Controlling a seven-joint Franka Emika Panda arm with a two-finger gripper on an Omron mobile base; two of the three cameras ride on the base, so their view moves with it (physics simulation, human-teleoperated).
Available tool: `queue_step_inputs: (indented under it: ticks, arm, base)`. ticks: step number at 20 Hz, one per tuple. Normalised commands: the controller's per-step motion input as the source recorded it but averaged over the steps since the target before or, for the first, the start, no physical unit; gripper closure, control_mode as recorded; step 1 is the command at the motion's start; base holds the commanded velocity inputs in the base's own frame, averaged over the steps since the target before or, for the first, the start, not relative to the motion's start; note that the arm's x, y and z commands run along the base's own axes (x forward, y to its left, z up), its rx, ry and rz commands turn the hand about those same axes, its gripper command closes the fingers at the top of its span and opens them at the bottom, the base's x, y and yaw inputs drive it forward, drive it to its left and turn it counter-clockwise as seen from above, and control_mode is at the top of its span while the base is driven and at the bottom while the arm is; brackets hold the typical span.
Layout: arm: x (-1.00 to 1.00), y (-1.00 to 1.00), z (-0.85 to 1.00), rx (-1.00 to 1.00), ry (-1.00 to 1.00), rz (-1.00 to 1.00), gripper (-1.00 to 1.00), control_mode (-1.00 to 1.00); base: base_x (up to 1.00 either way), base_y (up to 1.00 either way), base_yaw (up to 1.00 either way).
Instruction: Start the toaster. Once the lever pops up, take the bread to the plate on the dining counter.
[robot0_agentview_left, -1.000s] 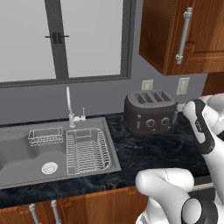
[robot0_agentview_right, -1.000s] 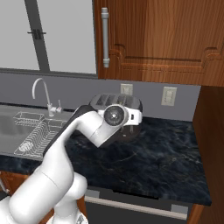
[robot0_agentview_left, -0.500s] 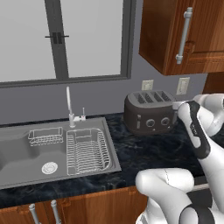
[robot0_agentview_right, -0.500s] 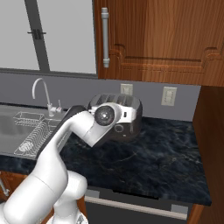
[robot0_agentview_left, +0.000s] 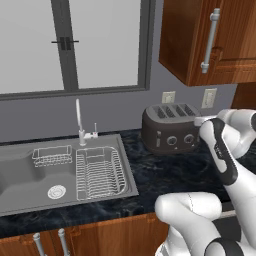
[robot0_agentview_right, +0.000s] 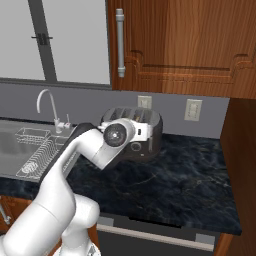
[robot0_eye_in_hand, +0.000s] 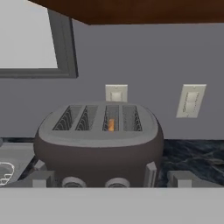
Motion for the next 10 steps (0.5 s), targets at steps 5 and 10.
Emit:
queue_step_inputs:
  ticks: [5,10]
  arm:
    - [0.01,0.05,0.00,0.00,0.00,0.00,-1.00,-1.00]
    - [0.05,0.01,0.00,0.00,0.00,0.00,-1.00,-1.00]
  base:
    - [0.00,0.00,0.00]
    - [0.00,0.00,0.00]
